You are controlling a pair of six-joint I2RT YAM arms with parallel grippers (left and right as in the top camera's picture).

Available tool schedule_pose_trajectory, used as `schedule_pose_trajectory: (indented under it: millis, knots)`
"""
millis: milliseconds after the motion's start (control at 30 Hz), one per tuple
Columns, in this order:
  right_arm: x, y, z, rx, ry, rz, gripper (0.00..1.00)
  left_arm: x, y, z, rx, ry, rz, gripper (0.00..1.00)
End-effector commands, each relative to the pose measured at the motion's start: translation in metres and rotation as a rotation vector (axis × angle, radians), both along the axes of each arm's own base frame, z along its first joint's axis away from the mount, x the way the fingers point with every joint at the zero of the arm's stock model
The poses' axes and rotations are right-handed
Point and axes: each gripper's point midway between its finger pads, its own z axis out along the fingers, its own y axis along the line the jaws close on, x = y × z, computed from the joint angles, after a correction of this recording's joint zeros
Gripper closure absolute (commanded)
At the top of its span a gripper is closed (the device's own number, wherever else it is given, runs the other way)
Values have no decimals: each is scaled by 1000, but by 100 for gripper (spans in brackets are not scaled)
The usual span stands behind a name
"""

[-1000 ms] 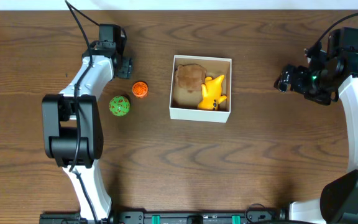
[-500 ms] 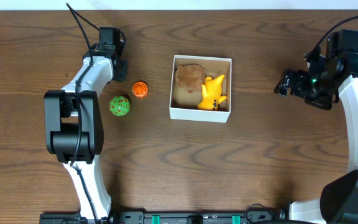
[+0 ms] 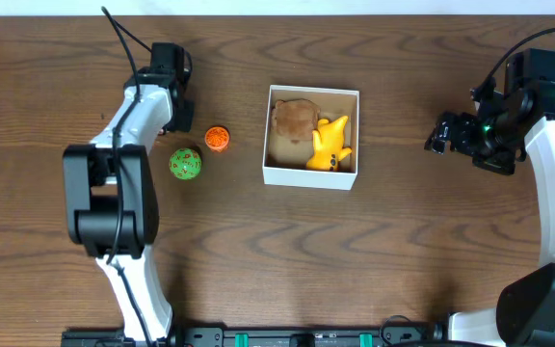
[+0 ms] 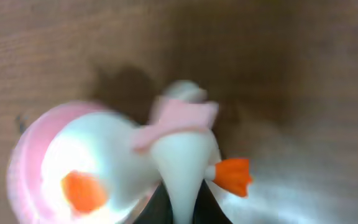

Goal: Pack container
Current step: 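Reach the left gripper to the white-pink duck and grasp it, then place the white-pink duck into the box with the left gripper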

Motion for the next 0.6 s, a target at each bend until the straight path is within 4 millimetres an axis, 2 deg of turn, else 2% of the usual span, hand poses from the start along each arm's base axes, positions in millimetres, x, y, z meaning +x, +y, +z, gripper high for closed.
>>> schedule_pose_trajectory:
  millis: [0,133,233,367,433,567]
  knots:
    - [-1,-1,-2,-4,4,5,1,5,-19,88,-16,-163,-22,94]
    - [-1,-1,-2,-4,5,4,1,-19,-53,166,-43,-286,-90,94]
    - [-1,-1,-1,-4,4,4,1,-43,-84,200,-107,-337,-128,94]
    - [-1,-1,-1,-4,3,4,1,-77,-144,211,-283,-305,-213,94]
    - [-1,-1,-1,-4,4,4,1,-92,-173,208,-351,-265,-248,94]
    - [-1,-1,-2,-4,5,4,1,-106,-220,197,-397,-221,-337,94]
